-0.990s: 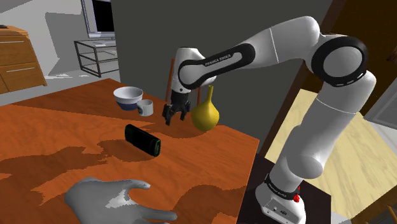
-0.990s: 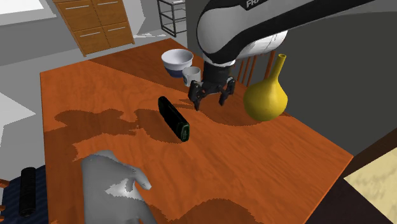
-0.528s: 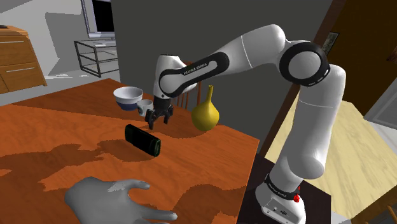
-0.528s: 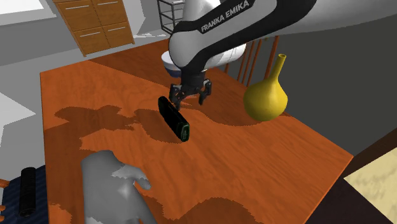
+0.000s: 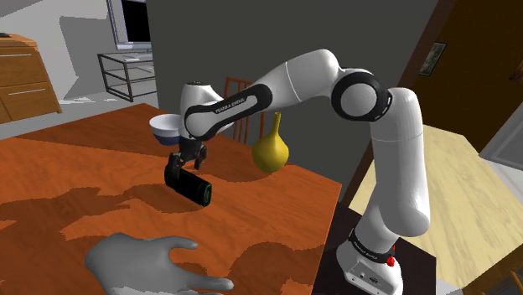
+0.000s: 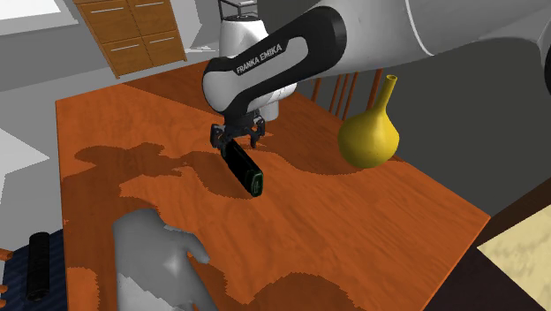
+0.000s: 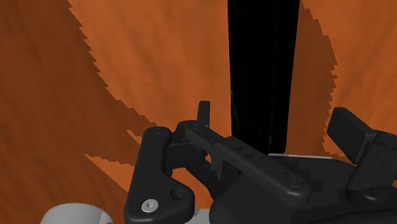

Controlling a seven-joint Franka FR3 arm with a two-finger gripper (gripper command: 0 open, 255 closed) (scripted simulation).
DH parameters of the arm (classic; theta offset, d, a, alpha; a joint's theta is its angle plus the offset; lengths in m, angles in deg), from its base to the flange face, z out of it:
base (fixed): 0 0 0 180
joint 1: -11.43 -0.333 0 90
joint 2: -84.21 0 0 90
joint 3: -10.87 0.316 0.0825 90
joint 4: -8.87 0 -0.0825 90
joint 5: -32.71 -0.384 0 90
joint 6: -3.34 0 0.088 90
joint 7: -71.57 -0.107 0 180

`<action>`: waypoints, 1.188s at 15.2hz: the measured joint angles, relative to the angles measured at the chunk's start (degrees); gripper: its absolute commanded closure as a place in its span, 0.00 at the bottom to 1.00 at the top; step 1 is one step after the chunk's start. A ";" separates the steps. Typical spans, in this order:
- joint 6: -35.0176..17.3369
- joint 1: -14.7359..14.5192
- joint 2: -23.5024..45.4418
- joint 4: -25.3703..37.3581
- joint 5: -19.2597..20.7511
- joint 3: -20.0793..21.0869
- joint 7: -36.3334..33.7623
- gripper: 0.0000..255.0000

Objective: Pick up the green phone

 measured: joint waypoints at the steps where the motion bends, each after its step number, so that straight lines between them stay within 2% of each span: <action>1: -0.33 -0.03 0.54 0.25 0.06 -0.03 0.06 0.00; 6: -3.19 -0.29 2.69 -0.44 0.26 -0.12 0.09 0.00; 7: -3.41 -0.30 2.84 -0.52 0.27 -0.13 0.09 1.00; 18: -3.39 -0.32 2.76 -0.55 0.27 -0.10 0.09 1.00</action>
